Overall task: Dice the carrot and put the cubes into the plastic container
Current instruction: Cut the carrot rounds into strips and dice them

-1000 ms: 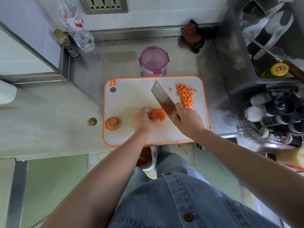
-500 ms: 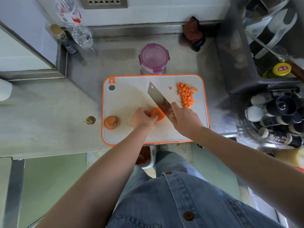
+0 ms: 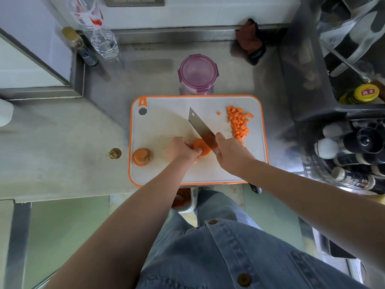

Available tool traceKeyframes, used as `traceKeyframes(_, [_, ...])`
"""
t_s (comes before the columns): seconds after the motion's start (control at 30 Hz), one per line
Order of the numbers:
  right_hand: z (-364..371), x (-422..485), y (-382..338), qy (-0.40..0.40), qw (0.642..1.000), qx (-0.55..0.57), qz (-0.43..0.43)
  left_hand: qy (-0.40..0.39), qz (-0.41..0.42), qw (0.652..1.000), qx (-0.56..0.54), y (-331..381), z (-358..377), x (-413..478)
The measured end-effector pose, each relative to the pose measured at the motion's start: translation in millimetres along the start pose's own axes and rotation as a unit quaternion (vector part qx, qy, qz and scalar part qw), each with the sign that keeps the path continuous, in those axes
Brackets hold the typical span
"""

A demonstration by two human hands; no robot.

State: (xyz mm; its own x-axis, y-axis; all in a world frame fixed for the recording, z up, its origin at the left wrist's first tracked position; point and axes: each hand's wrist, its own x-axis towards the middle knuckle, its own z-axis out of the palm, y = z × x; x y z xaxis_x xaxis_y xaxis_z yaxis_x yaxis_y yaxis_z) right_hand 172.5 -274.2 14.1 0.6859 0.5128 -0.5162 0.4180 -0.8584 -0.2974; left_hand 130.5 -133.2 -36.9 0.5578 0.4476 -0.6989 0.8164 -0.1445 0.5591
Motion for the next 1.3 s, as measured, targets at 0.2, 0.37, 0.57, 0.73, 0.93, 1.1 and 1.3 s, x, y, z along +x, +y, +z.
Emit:
traceKeyframes(0.2, [18,6,2,0.005,1.000,0.013,-0.001,-0.018,-0.018,0.999,0.024,7,-5,2])
traceKeyframes(0.37, [32,7,5,0.024,1.000,0.004,-0.004,-0.024,-0.030,0.999,0.022,9,-8,3])
traceKeyframes(0.57, [30,7,8,0.033,0.999,0.031,-0.012,-0.024,-0.032,0.999,0.018,9,-7,2])
traceKeyframes(0.73, [13,5,14,0.077,0.994,0.066,-0.034,-0.015,-0.012,1.000,0.015,7,-5,-1])
traceKeyframes(0.93, [-1,0,7,0.047,0.997,0.041,-0.053,-0.010,-0.008,1.000,0.016,4,-4,-1])
traceKeyframes(1.1, [0,-2,1,0.020,0.999,-0.002,-0.042,-0.008,0.002,1.000,0.020,3,-5,-3])
traceKeyframes(1.3, [9,5,-3,-0.002,1.000,-0.010,-0.022,-0.012,0.001,0.999,0.029,4,-6,0])
